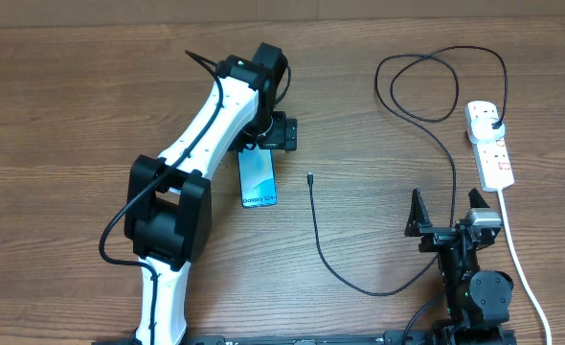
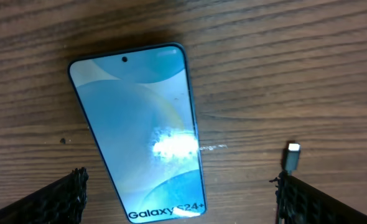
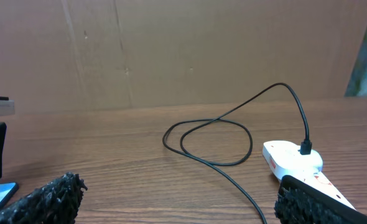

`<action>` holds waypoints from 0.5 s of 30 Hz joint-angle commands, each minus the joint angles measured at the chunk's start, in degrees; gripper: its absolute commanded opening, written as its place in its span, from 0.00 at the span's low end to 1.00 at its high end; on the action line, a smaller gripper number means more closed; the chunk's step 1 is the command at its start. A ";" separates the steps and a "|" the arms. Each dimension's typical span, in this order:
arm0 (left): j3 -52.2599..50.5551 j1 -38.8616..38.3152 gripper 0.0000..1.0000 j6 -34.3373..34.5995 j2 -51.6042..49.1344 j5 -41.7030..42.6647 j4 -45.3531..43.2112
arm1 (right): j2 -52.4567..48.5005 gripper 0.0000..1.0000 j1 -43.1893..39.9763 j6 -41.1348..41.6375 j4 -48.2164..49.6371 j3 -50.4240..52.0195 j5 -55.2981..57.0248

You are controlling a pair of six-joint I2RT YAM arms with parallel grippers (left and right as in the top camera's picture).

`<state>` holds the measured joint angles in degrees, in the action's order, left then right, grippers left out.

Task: Plug charger to phone and switch on socket
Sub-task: 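Grasp the phone's edge with the left gripper and tilt it up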

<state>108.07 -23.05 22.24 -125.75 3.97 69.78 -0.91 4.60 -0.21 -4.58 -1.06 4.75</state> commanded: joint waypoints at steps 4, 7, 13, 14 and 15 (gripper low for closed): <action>-4.66 0.13 1.00 3.56 -0.61 -3.13 -2.54 | 0.31 1.00 0.22 0.17 0.28 0.59 0.31; -5.70 0.13 1.00 3.56 -0.61 -3.15 -2.78 | 0.31 1.00 0.20 0.17 0.26 0.59 0.31; -11.67 0.22 1.00 4.68 -0.61 -3.13 -7.69 | 0.31 1.00 0.20 0.17 0.26 0.59 0.31; -12.35 0.24 1.00 4.85 -0.61 -3.13 -8.57 | 0.31 1.00 0.20 0.17 0.26 0.59 0.31; -13.07 0.28 0.99 4.85 -0.61 -3.19 -9.66 | 0.31 1.00 0.22 0.17 0.26 0.59 0.31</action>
<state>97.43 -23.11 25.61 -125.75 1.43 61.82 -0.91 4.60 -0.21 -4.56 -1.06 4.73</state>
